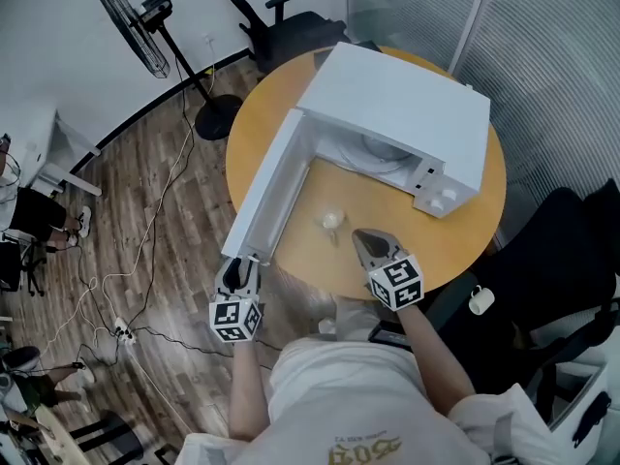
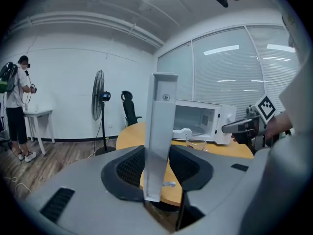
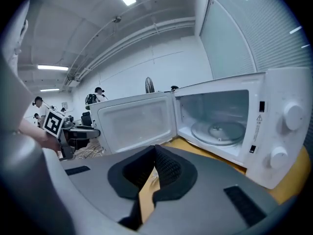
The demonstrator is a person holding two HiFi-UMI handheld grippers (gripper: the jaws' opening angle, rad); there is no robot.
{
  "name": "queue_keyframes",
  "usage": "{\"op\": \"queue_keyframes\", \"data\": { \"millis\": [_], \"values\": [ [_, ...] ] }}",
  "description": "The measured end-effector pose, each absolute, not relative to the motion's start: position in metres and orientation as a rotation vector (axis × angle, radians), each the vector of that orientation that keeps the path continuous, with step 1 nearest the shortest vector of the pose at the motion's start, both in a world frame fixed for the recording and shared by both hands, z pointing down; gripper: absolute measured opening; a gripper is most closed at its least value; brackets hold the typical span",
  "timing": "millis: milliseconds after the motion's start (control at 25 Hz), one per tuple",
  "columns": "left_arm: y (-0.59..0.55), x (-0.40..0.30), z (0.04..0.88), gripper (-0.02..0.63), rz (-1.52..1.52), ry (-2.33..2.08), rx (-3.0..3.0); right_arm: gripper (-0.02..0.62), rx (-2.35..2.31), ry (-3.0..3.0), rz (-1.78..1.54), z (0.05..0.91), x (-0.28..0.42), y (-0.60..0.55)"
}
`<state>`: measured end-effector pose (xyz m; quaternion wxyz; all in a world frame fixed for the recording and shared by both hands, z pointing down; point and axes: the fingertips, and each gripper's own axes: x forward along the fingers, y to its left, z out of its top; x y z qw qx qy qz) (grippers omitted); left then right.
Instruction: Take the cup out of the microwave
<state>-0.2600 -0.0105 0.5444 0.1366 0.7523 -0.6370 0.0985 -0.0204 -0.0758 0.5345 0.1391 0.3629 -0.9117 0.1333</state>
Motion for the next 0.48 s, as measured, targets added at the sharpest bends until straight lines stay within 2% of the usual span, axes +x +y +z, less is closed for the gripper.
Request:
{"op": "queue_keyframes", "data": {
  "millis": [480],
  "values": [
    [-0.009, -0.258, 0.546, 0.167, 0.292, -1.836, 2.168, 0.011, 1.27, -2.639, 0.348, 0.496, -0.005, -0.063]
  ]
}}
